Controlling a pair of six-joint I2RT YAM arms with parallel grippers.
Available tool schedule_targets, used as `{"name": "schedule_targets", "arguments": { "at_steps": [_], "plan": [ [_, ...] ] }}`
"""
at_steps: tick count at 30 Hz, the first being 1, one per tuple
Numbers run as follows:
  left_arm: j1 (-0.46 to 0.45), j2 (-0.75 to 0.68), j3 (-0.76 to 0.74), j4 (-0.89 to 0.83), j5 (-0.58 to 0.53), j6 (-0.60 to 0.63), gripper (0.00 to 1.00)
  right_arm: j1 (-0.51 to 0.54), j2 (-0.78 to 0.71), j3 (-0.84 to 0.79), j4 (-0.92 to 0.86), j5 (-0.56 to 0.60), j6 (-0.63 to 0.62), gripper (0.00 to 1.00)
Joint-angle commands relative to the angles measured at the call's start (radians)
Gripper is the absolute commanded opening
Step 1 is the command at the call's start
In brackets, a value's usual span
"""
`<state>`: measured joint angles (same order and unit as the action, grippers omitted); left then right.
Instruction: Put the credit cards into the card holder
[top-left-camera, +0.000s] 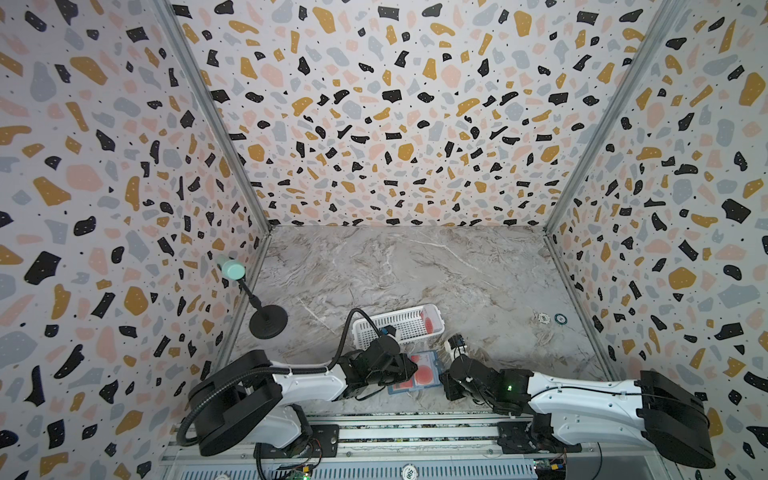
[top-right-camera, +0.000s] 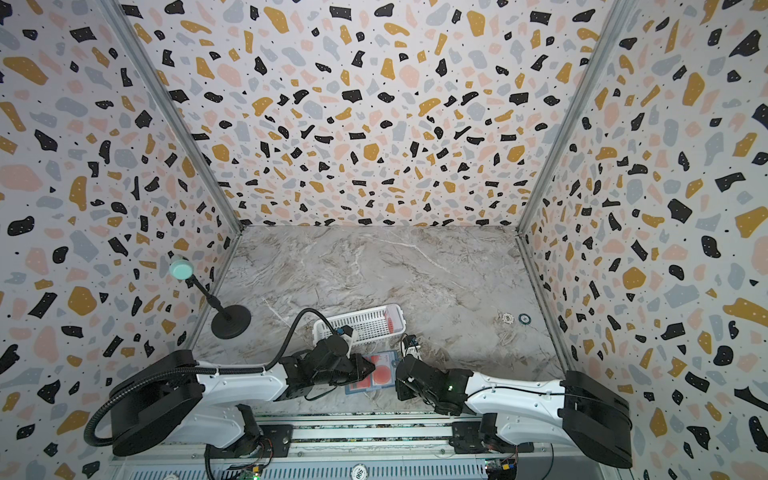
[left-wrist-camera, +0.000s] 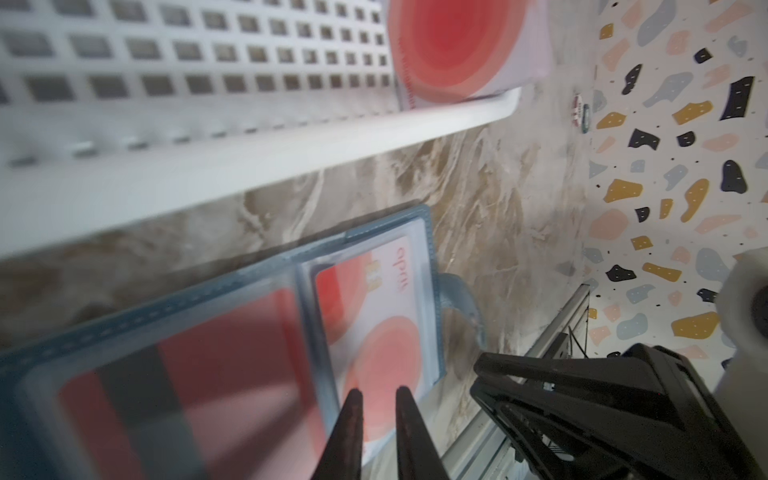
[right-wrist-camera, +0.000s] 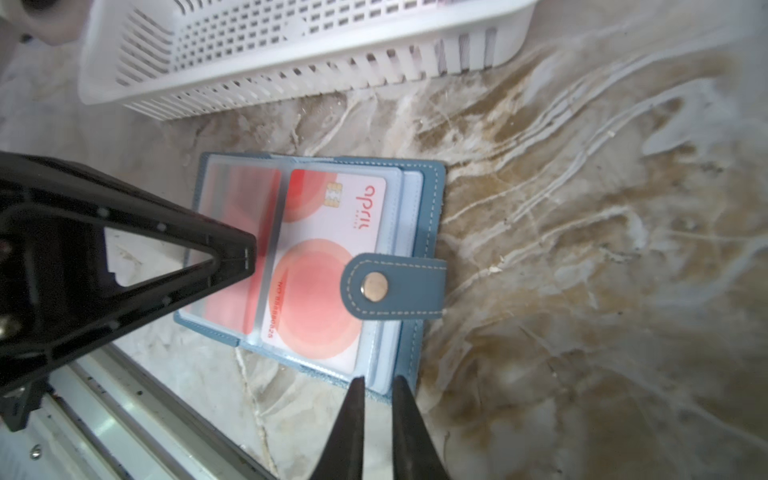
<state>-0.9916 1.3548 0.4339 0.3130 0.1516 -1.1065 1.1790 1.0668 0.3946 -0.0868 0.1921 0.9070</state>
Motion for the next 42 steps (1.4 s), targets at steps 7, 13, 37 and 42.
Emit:
{"name": "schedule_targets", "arguments": {
  "at_steps": [7,13,37,42],
  "plan": [
    [-0.068,-0.029,0.056,-0.055,-0.112,0.076,0.21,-0.007,-0.069,0.069,-0.051,0.013,-0.087,0.21],
    [-0.089,-0.029,0.083,-0.094,-0.156,0.103,0.2,-0.016,-0.127,0.05,-0.065,0.014,-0.088,0.24],
    [-0.113,0.062,0.074,-0.16,-0.228,0.099,0.07,-0.079,-0.033,-0.037,0.089,-0.132,-0.03,0.19],
    [-0.113,0.079,0.076,-0.158,-0.227,0.096,0.06,-0.078,-0.012,-0.063,0.161,-0.166,-0.024,0.19]
  ]
}}
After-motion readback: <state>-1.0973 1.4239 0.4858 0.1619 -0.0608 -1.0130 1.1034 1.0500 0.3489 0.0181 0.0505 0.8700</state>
